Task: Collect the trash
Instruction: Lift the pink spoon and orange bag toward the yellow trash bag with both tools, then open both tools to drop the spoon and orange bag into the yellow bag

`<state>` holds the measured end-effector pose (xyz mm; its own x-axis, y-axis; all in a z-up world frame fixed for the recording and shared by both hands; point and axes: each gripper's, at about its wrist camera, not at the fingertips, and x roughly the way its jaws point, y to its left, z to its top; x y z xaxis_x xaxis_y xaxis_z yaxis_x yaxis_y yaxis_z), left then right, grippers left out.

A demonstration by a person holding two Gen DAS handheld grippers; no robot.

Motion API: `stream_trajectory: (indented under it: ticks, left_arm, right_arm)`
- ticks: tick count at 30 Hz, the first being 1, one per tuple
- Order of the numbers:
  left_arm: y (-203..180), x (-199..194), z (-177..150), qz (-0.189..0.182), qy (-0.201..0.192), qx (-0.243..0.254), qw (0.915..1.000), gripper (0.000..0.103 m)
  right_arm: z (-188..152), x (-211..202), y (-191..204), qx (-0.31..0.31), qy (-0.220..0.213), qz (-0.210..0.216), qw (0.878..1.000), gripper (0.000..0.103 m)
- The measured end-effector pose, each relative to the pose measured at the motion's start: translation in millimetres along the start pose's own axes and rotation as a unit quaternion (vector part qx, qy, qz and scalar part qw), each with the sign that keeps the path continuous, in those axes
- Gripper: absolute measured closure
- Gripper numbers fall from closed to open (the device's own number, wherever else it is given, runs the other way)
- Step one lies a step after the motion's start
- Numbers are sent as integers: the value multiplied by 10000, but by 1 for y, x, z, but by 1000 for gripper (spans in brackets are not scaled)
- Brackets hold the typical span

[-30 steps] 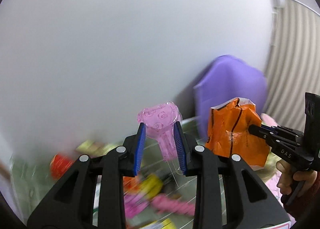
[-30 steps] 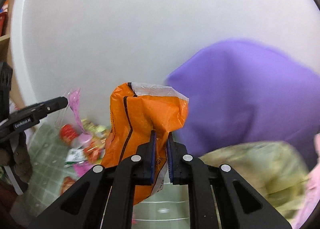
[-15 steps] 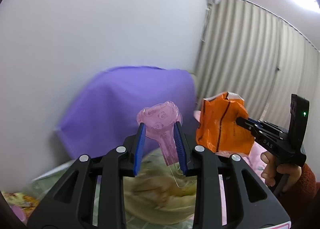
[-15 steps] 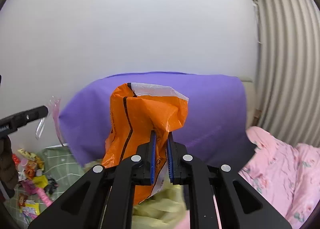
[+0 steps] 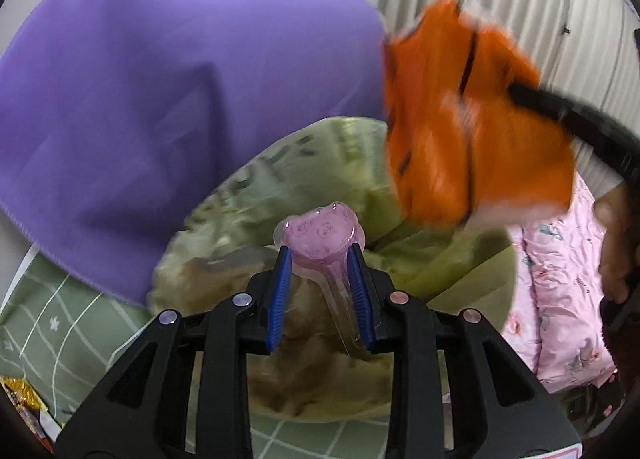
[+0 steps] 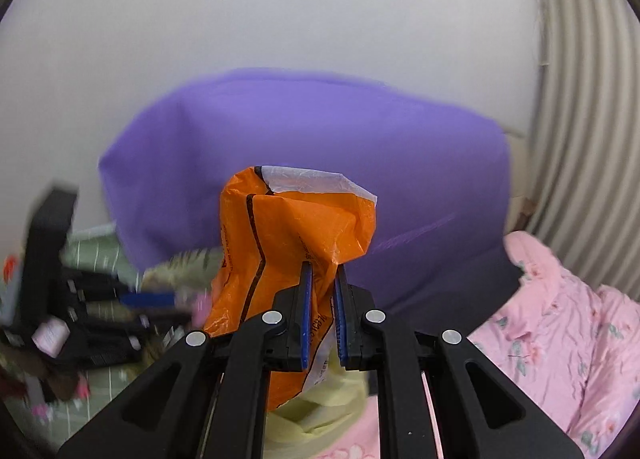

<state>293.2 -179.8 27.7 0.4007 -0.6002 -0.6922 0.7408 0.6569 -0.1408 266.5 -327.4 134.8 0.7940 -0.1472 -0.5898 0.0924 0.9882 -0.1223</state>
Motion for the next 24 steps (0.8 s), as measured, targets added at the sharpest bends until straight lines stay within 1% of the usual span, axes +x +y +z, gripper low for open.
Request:
stream_trajectory:
  ticks: [2,5,8,12,14,15,16,19,21,24]
  left_arm:
    - [15,5,-1,-1,67,-65,10000,76]
    - [17,9,-3,36,134,-74,9999,76]
    - [17,8,-3,46,115,-25,9999,76]
    - [17,10,0,20,108,-31,9999,76]
    - [8,15,2,-18,119,-35,9999,76]
    - [2,23,11,-48,138,-42,9999,76]
    - [6,24,8,-78,150,-55,9998,76]
    - [0,37,13,-179,188,-81,9996,76]
    - [1,38,12,-198,201,-80,9996,76]
    - [-2,35,19,-180,181,-77,9996,75]
  right_arm:
    - [-12,23,14,-166,326,231,9991,92]
    - [-32,51,30,-330,726,403,9960,92]
    - [-42,65,31,-332,934,515,9937,92]
    - [-45,67,35,-382,1046,531,9924,92]
    - [-48,66,34,-368,1072,466,9925,92]
    - [-50,65,32,-338,1083,426,9926,92]
    - [-51,64,27,-265,1088,378,9930,92]
    - [-56,60,17,-75,1109,373,9931,92]
    - [-56,57,13,-38,1108,351,9932,92]
    - [-55,53,11,11,1078,312,9937,92]
